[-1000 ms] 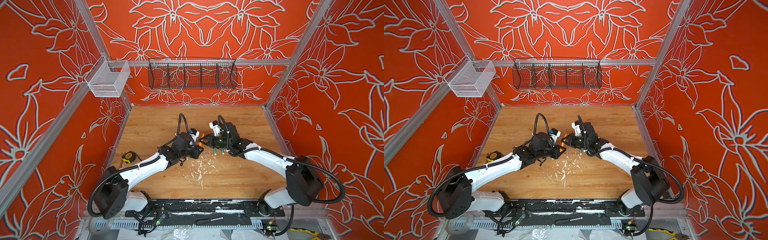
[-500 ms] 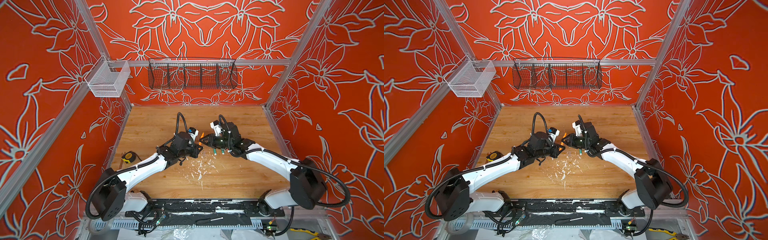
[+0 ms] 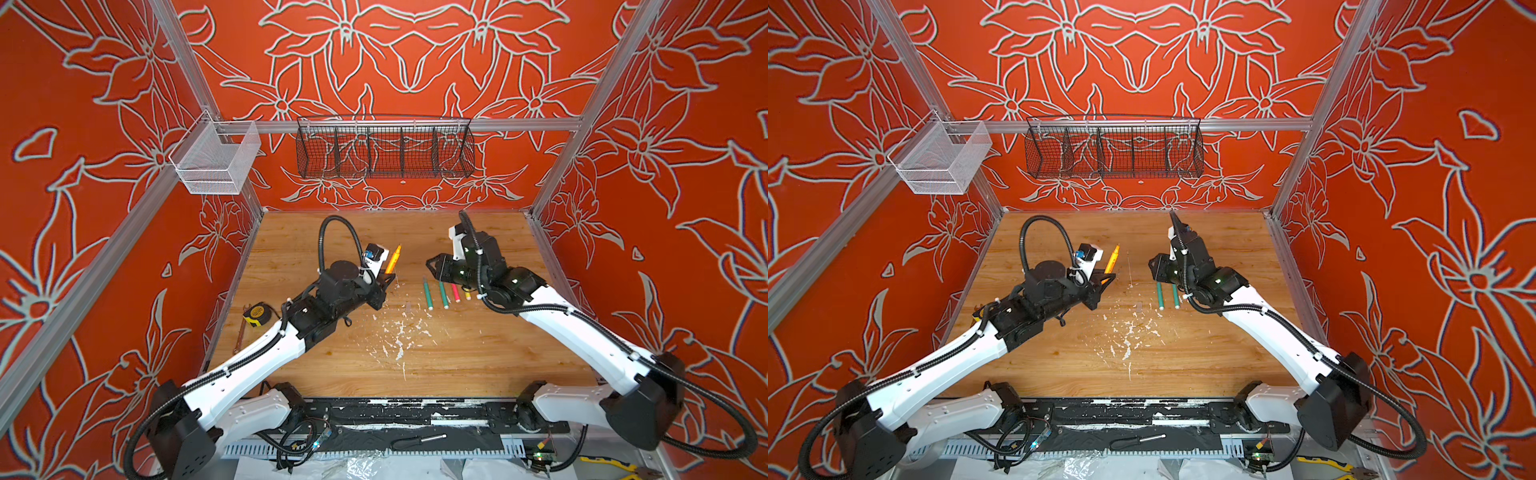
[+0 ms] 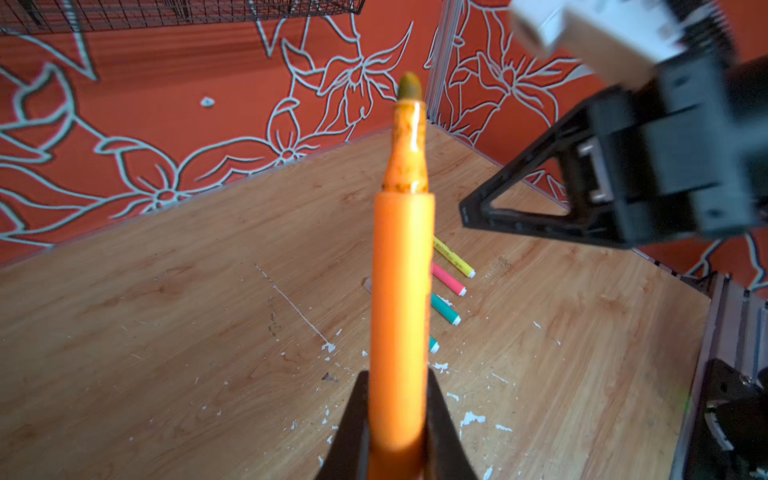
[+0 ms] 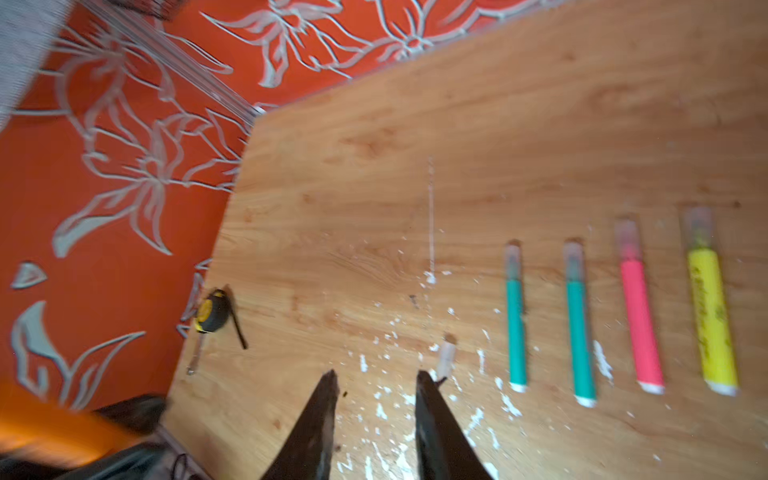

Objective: Insert the pens into the pen caps

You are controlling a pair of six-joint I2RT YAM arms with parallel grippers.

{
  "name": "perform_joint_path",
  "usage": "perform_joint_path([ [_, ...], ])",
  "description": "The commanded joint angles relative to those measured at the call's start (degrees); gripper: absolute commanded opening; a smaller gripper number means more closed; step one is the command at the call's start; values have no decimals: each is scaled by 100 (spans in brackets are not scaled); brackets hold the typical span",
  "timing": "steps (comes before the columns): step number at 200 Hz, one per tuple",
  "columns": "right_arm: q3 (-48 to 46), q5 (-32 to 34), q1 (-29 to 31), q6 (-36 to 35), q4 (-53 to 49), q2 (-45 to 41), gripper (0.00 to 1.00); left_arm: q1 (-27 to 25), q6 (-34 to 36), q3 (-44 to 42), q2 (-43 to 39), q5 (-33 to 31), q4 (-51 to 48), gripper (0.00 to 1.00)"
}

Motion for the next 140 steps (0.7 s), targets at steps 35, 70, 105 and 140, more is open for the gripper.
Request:
perform_joint_path([
  [35, 264, 192, 339, 254, -410, 1623, 36, 1, 301, -370, -841, 2, 827, 0],
  [70, 803, 590, 680, 471, -763, 2602, 38, 1, 115, -426, -1043, -416, 923, 0],
  [105, 1292, 887, 796, 619, -1104, 3307, 38, -8, 38, -444, -1093, -450, 956, 0],
  [140, 1576, 1230, 890, 812, -1336, 3815, 35, -8, 4, -432, -1113, -484, 937, 0],
])
